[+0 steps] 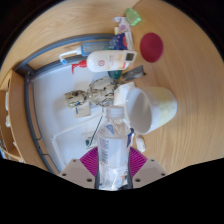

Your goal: Pour water

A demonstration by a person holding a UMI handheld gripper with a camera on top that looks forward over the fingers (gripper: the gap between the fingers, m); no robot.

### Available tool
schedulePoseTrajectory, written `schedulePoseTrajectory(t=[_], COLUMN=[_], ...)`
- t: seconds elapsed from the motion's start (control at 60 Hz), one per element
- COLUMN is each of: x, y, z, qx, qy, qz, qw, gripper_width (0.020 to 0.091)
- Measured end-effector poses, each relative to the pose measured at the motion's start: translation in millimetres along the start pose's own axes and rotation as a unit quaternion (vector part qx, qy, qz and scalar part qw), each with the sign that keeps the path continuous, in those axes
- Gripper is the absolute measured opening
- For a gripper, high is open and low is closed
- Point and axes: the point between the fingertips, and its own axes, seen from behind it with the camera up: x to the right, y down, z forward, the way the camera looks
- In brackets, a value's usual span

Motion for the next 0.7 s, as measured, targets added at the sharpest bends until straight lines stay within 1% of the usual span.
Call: schedulePoseTrajectory(t=[0.067,0.15,0.217,0.25,0.333,0.45,0.483,0.5,0.517,0.55,0.583,0.617,0.7], x=[-18,-51,-80,-92,-117,-142,-145,-139,-141,-134,-123,-109,-85], y=[1,-3,-21,-36,-90,-143,-157,-168,-171,-182,-190,-200,-220], z=[-6,-19,-32,-38,-55,-81,-84,-82,-85,-83,-78,-71,-61], qx=[-0.002,0.0,0.02,0.039,0.114,0.182,0.197,0.208,0.208,0.21,0.204,0.202,0.191], qy=[-0.004,-0.01,0.006,0.017,0.062,0.124,0.134,0.129,0.142,0.15,0.154,0.158,0.175], qz=[-0.046,-0.17,-0.3,-0.368,-0.533,-0.673,-0.694,-0.7,-0.705,-0.708,-0.711,-0.712,-0.713], qw=[0.999,0.985,0.954,0.929,0.836,0.706,0.679,0.67,0.663,0.657,0.654,0.654,0.651], gripper_width=[0.0377,0.0375,0.0378,0.0377,0.0377,0.0378,0.0379,0.0387,0.0385,0.0384,0.0384,0.0402,0.0403])
